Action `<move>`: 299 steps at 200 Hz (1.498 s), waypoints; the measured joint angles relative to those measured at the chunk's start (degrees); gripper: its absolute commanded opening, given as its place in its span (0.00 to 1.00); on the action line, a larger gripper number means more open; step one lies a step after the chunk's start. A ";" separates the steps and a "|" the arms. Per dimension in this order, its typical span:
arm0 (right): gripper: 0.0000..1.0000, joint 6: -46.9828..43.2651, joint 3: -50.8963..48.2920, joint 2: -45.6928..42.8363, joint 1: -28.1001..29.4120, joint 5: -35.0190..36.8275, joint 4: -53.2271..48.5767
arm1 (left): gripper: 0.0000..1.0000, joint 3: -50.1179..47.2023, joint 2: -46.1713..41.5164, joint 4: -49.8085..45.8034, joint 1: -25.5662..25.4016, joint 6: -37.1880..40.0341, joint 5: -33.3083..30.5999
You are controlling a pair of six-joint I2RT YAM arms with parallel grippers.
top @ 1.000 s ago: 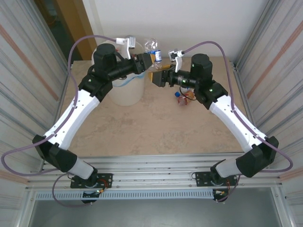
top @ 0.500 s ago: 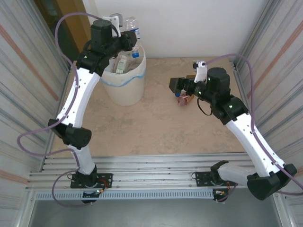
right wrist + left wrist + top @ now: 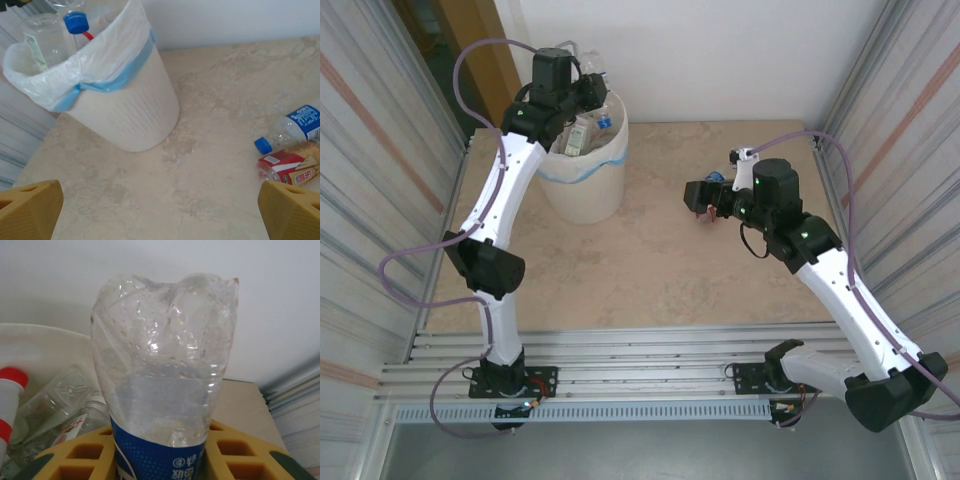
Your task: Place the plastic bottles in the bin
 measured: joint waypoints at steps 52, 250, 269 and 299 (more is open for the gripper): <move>0.98 1.14 -0.35 -0.37 0.02 -0.02 0.04 | 0.33 -2.73 0.85 0.46 0.42 -2.69 -1.95; 0.98 2.64 -1.03 -0.13 0.02 -0.50 0.48 | 0.66 -19.76 -11.41 8.07 1.55 -7.67 -5.44; 0.98 2.67 -1.05 0.22 0.02 -0.90 0.52 | 0.66 -21.84 -14.36 7.69 1.55 -6.43 -6.51; 0.98 2.86 -1.05 0.94 0.02 -1.40 0.55 | 0.49 -25.42 -19.32 7.54 1.38 -4.33 -10.05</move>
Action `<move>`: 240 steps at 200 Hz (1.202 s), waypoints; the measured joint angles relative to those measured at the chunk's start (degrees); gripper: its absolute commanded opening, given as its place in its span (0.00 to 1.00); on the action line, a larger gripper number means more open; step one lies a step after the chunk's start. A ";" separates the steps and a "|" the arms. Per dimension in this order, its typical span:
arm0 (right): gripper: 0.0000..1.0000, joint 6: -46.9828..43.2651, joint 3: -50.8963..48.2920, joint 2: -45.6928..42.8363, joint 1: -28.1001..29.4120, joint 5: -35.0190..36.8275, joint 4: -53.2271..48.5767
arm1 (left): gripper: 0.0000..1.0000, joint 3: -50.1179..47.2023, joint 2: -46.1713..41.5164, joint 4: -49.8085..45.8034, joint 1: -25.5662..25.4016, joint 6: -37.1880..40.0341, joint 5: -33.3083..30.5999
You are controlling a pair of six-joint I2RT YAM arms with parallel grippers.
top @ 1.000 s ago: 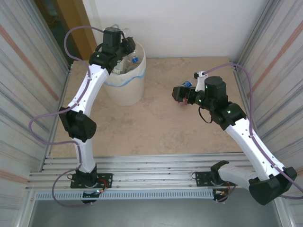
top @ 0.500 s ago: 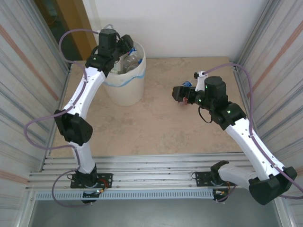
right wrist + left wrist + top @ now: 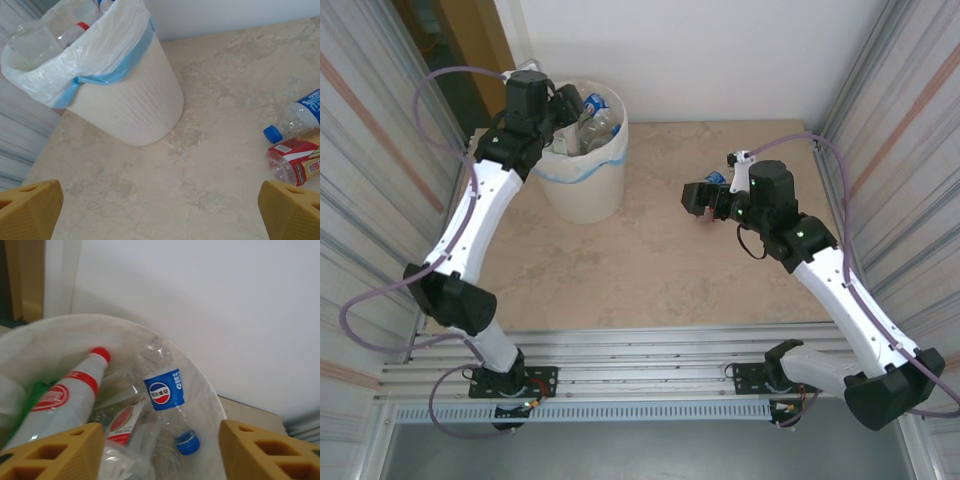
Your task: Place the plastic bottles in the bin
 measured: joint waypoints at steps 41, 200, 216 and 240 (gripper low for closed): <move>0.99 0.04 0.00 0.44 0.00 -0.13 0.11 | 0.32 -2.69 -1.57 -0.13 0.07 0.87 -1.14; 0.98 8.11 0.04 12.09 -7.87 9.97 -5.42 | 0.34 -1.70 6.73 -2.25 0.07 1.03 8.85; 0.98 9.40 0.11 15.63 -8.94 10.69 -5.42 | 0.41 -1.70 5.99 -2.43 0.07 1.05 10.16; 0.98 10.88 1.05 22.34 -9.01 11.06 -5.33 | 0.52 -2.05 3.41 -2.12 0.07 1.16 12.09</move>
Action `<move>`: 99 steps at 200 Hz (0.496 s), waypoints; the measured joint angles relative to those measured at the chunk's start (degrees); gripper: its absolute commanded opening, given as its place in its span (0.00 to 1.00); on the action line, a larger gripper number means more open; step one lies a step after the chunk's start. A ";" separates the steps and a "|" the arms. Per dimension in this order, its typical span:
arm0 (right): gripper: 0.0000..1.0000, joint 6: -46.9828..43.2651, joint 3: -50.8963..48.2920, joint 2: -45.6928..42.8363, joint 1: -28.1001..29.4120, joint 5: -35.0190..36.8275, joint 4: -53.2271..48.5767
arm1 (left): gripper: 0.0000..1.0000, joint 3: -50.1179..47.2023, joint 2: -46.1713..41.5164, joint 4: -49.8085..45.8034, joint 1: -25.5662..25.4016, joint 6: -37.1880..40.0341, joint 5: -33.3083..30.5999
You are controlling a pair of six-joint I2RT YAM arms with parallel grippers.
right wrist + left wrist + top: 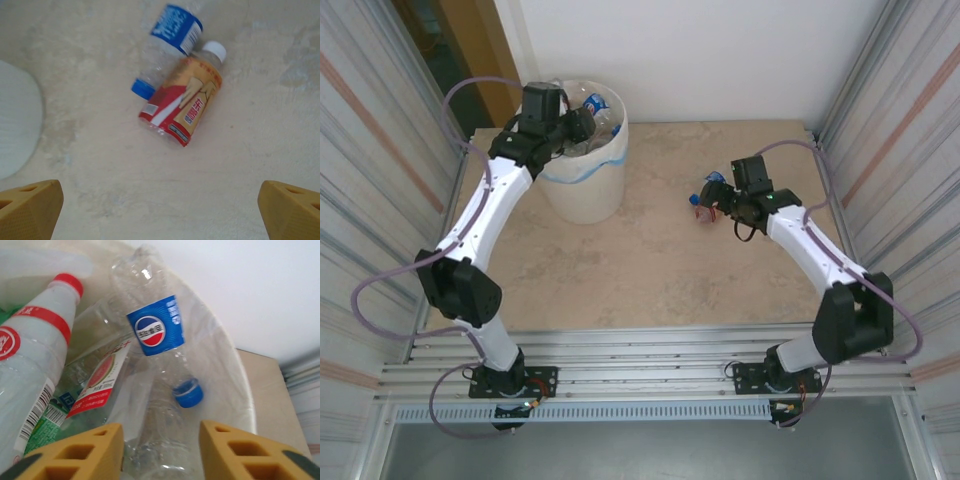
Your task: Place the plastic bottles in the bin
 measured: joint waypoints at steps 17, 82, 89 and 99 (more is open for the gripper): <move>0.98 1.05 2.27 4.94 0.00 0.90 -0.15 | 0.58 -0.94 -2.75 0.83 -0.02 -0.24 1.25; 0.98 3.26 13.25 18.88 -0.94 2.14 -0.20 | 0.79 -8.17 -12.87 5.09 -0.90 -1.01 4.28; 0.98 3.54 13.99 20.02 -1.16 2.21 -0.24 | 0.82 -9.33 -13.55 5.60 -1.18 -1.16 4.52; 0.98 3.91 14.67 21.35 -1.25 2.32 -0.31 | 0.86 -10.86 -14.36 6.34 -1.33 -1.38 5.07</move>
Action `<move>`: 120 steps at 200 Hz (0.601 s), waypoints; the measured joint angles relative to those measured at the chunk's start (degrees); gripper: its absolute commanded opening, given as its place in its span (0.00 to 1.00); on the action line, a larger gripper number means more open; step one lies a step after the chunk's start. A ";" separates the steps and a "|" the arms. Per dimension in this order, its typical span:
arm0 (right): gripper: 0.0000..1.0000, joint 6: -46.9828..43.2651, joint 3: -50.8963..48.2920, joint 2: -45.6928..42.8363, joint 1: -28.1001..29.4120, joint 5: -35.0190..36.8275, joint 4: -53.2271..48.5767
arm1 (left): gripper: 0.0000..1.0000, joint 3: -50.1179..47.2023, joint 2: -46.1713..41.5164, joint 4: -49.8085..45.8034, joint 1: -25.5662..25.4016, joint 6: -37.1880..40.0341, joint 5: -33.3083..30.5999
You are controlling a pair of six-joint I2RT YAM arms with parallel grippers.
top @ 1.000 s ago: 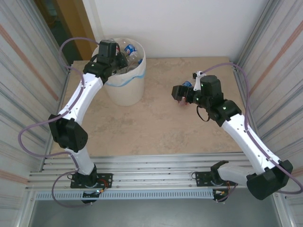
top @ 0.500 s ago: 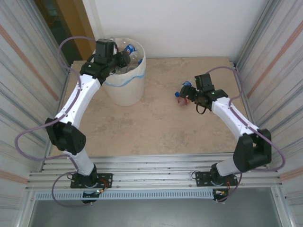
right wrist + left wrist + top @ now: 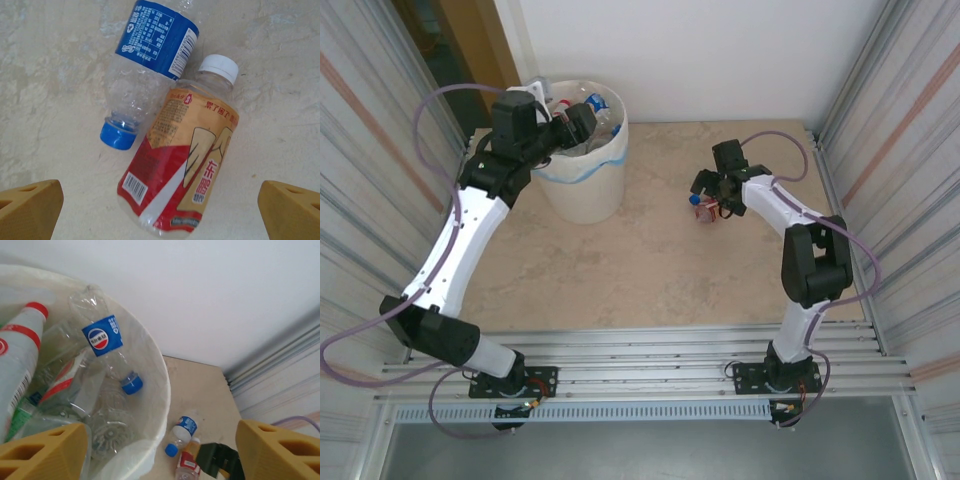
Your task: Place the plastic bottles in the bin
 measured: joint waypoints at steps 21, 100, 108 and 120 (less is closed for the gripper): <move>0.99 0.31 0.52 2.19 -0.55 -0.02 -0.28 | 0.92 -2.64 -1.22 0.63 -0.15 -0.55 0.63; 0.87 0.59 -0.31 7.37 -3.26 -3.41 -0.20 | 0.96 -5.07 -3.21 1.86 -0.15 -0.70 0.68; 0.86 0.72 -0.94 7.37 -3.26 -3.67 0.15 | 0.96 -5.09 -3.21 1.86 -0.15 -0.70 0.72; 0.83 1.01 -2.34 7.37 -3.48 -4.35 0.79 | 0.96 -5.09 -3.21 1.86 -0.15 -0.72 0.83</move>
